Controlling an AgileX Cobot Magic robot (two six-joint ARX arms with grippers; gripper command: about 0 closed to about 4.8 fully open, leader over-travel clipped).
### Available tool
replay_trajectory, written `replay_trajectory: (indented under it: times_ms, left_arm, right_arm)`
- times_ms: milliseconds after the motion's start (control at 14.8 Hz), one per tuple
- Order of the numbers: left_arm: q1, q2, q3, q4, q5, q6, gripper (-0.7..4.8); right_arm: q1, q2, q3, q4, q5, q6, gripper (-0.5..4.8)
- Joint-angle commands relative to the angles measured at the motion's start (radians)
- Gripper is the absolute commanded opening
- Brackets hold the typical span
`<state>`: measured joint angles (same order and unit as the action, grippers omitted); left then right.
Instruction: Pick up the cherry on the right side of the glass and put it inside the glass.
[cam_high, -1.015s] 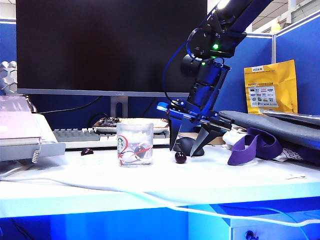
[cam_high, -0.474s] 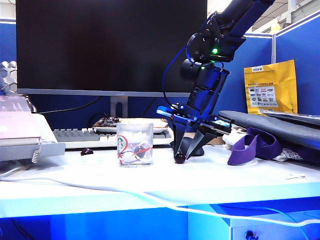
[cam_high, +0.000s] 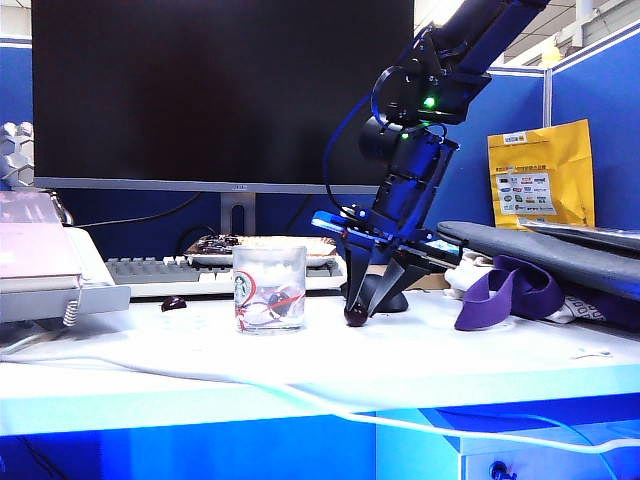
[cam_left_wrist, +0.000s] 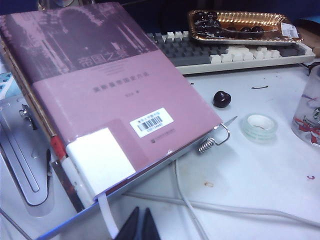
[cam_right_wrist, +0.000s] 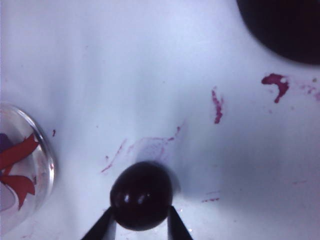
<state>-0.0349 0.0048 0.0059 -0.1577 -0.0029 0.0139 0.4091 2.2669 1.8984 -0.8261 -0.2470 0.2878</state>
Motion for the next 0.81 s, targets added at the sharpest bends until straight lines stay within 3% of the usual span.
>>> replay_trajectory:
  times_ms: [68,541,812]
  left_arm:
    - [0.001,-0.003,0.0,-0.012,0.004,0.004,-0.05]
    - [0.001,-0.003,0.0,-0.012,0.004,0.004,-0.05]
    - [0.001,-0.003,0.0,-0.012,0.004,0.004,-0.05]
  right_arm:
    - [0.002,-0.002,0.016,0.01,-0.006,0.0,1.42]
    - [0.002,-0.003,0.181,-0.051,-0.009,0.0,1.34]
    - [0.002,-0.003,0.358,-0.178,-0.051,-0.035,1.34]
